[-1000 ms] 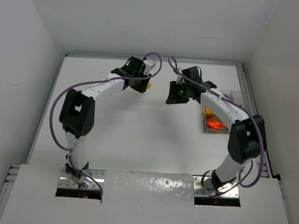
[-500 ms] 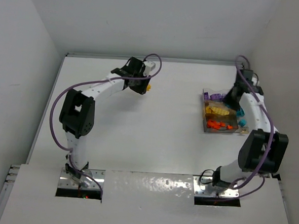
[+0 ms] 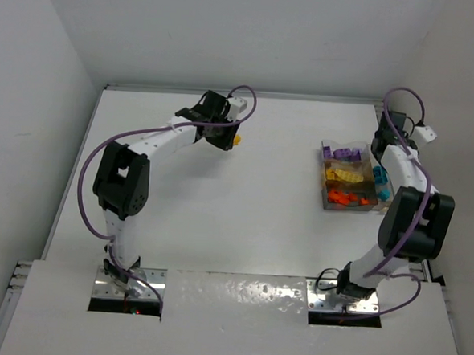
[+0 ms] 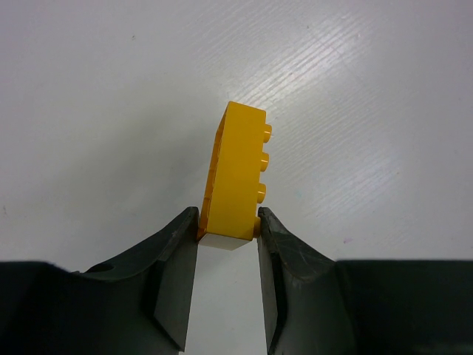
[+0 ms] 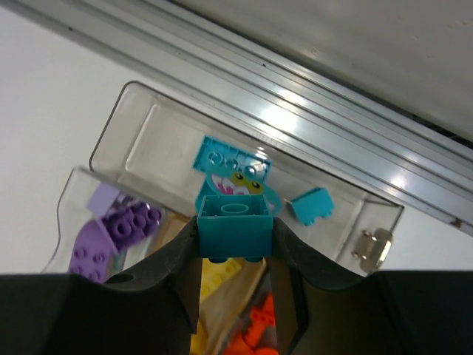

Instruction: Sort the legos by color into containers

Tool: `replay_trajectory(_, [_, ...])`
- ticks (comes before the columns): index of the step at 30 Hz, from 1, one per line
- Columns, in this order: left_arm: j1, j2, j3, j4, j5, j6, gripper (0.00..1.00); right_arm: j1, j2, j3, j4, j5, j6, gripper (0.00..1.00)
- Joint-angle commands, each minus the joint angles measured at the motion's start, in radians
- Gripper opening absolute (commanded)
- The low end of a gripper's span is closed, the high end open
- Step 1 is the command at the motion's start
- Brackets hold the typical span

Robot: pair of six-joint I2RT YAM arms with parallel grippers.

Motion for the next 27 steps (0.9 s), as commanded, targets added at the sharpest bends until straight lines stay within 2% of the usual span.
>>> replay_trajectory(1, [-0.003, -0.057, 0.001, 0.023, 0.026, 0.005, 0.0, -0.014, 0.093, 0.089, 0.075, 0.074, 0.05, 0.0])
replay_trajectory(10, [0.005, -0.05, -0.006, 0.015, 0.034, 0.011, 0.0, -0.03, 0.264, 0.216, 0.096, 0.017, 0.03, 0.0])
replay_trajectory(12, [0.005, -0.05, -0.007, 0.014, 0.037, 0.009, 0.0, -0.033, 0.299, 0.253, 0.087, -0.002, 0.026, 0.12])
replay_trajectory(15, [0.005, -0.05, -0.009, 0.017, 0.043, 0.011, 0.0, -0.033, 0.309, 0.265, 0.078, 0.005, 0.027, 0.2])
replay_trajectory(16, [0.005, -0.051, -0.009, 0.015, 0.046, 0.012, 0.0, -0.034, 0.309, 0.265, 0.081, 0.002, 0.027, 0.26])
replay_trajectory(17, [0.005, -0.05, -0.009, 0.015, 0.047, 0.012, 0.0, -0.036, 0.309, 0.27, 0.087, -0.004, 0.012, 0.37])
replay_trajectory(21, [0.005, -0.048, -0.01, 0.015, 0.072, 0.012, 0.0, -0.036, 0.307, 0.274, 0.075, -0.035, -0.006, 0.56])
replay_trajectory(27, [0.005, -0.047, -0.012, 0.02, 0.081, 0.011, 0.0, -0.036, 0.27, 0.236, 0.106, -0.064, -0.02, 0.64])
